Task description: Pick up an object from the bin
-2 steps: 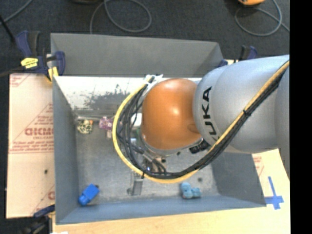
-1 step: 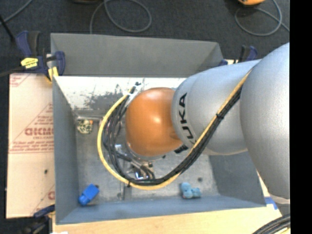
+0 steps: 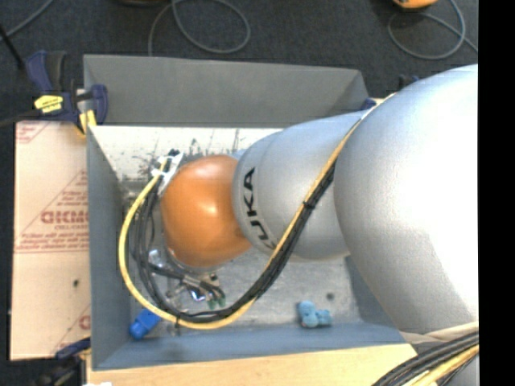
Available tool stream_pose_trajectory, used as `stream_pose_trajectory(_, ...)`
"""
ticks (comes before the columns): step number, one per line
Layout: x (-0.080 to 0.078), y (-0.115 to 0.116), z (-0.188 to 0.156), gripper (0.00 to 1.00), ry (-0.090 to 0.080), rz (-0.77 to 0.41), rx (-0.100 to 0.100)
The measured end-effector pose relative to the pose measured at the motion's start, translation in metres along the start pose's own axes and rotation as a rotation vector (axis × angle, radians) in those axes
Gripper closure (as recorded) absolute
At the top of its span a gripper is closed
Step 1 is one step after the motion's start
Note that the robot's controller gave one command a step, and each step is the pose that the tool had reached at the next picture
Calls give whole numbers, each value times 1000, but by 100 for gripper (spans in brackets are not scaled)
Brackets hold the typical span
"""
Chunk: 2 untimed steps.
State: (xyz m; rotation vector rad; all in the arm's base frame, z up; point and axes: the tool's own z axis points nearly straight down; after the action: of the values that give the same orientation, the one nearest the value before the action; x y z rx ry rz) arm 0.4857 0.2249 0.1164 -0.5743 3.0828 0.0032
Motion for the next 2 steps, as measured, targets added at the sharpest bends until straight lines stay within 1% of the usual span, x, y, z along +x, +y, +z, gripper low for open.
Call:
stream_pose_trajectory(1,4,13,13,0,3,-143,1)
stream_pose_trajectory(2,-1,13,43,0,-9,-373,4)
